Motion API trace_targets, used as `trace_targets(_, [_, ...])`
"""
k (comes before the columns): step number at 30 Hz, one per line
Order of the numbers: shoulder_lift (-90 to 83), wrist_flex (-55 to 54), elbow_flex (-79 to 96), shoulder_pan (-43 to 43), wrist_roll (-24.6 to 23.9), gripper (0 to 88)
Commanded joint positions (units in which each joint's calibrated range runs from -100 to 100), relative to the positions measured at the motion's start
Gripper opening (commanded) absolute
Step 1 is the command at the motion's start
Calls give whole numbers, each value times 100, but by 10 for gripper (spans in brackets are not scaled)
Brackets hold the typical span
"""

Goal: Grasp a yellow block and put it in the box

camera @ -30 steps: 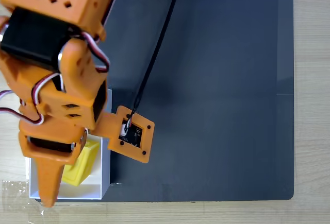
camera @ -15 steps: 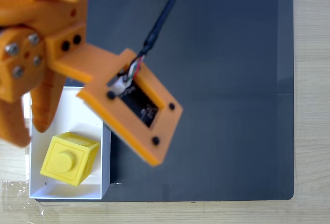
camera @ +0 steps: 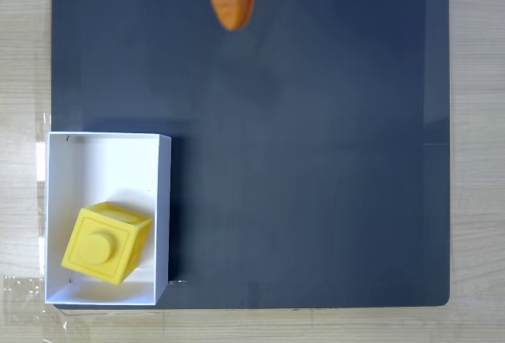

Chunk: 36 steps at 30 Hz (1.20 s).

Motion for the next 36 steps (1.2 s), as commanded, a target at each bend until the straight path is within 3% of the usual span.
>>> trace_targets(1, [-1454,-61,1554,-459,213,23])
trace_targets(9, [-3928,18,5064,-560,669,24])
trace_targets(17, [-5233,629,6927,-543,937,24])
trace_targets(36, [-5242,489,7370,-551,937,25])
